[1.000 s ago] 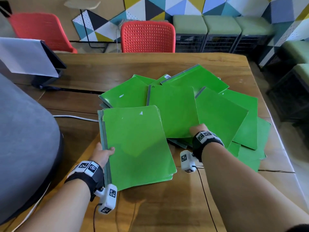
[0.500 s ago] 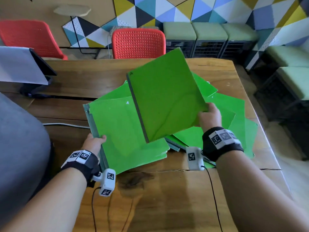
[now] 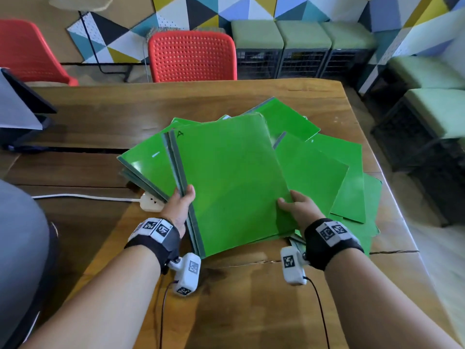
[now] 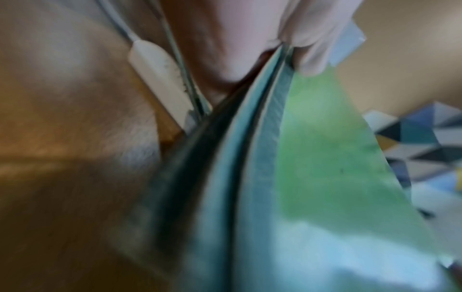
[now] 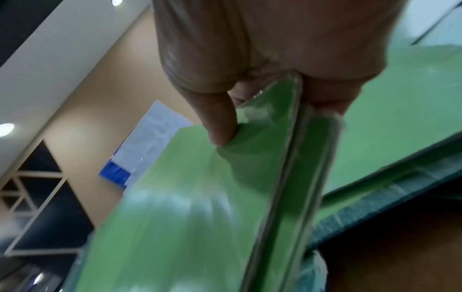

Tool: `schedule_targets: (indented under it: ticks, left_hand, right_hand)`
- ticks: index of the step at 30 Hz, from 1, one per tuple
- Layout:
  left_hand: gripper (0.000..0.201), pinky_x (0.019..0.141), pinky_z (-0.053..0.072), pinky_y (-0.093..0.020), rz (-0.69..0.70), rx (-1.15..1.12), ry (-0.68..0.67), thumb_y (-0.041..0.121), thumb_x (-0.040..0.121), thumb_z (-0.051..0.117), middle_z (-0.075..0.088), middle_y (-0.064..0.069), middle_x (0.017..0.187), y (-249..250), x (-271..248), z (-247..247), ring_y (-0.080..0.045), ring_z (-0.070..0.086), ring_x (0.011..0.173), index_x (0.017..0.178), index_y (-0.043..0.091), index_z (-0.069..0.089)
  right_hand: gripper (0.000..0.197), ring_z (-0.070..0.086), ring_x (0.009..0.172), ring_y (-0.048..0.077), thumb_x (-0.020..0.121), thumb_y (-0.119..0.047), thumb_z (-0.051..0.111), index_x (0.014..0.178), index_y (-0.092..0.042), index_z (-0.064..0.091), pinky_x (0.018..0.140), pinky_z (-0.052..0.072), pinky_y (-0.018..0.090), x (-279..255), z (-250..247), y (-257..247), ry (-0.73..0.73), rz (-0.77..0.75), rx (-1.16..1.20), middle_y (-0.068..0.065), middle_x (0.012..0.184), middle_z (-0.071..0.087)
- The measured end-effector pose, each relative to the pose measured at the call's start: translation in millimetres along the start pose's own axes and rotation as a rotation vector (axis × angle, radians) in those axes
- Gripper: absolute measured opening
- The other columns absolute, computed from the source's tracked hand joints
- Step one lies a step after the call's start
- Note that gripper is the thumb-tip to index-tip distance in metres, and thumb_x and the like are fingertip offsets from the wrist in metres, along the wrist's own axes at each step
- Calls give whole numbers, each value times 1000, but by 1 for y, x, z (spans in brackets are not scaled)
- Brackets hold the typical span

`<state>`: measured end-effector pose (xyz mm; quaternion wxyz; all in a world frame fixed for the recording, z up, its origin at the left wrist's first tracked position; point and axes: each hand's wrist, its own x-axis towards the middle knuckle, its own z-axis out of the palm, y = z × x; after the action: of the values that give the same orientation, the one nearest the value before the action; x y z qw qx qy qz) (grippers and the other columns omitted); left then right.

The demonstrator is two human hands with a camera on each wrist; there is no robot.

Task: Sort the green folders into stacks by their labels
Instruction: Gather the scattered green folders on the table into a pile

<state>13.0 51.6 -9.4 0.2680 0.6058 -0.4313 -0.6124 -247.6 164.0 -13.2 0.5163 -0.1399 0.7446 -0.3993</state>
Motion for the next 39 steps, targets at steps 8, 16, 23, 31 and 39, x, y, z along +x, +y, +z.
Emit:
schedule_targets:
  ticks: [8, 16, 23, 31, 39]
  left_hand:
    - [72, 101, 41, -49, -131, 767, 453, 43, 79, 70, 30, -16, 143, -2, 43, -6, -39, 39, 129, 138, 14, 41]
    - [73, 85, 51, -46, -200, 565, 516, 11, 77, 74, 53, -22, 131, -3, 48, -33, -40, 59, 110, 137, 5, 34]
    - [60, 83, 48, -39, -51, 395, 500, -2, 85, 55, 55, -12, 131, -7, 30, -65, -33, 58, 103, 140, 18, 38]
    - [67, 99, 46, -48, 52, 18, 371, -5, 89, 56, 55, -7, 135, -35, -2, -76, -29, 57, 118, 141, 34, 44]
    - [70, 105, 39, -40, 40, -173, 179, -18, 91, 35, 55, 4, 137, -26, -9, -64, -17, 53, 120, 141, 31, 46]
  right_hand:
    - [67, 64, 85, 23, 93, -14, 60, 151, -17, 26, 88, 56, 45, 24, -33, 17, 256, 44, 21, 14, 145, 43]
    - [67, 65, 91, 27, 91, -8, 61, 149, -20, 29, 88, 56, 48, 29, -38, 19, 244, 57, -49, 17, 129, 52]
    - [68, 59, 87, 26, 90, -4, 61, 147, -28, 33, 93, 51, 48, 16, -27, 9, 164, 19, 177, 10, 115, 57]
    - [70, 65, 94, 28, 88, -3, 63, 148, -24, 34, 91, 54, 47, 5, 16, 9, 38, 5, 214, 11, 124, 57]
    - [72, 60, 81, 23, 91, 4, 56, 150, -28, 28, 91, 51, 50, 3, 48, -6, -97, -56, 322, 5, 112, 52]
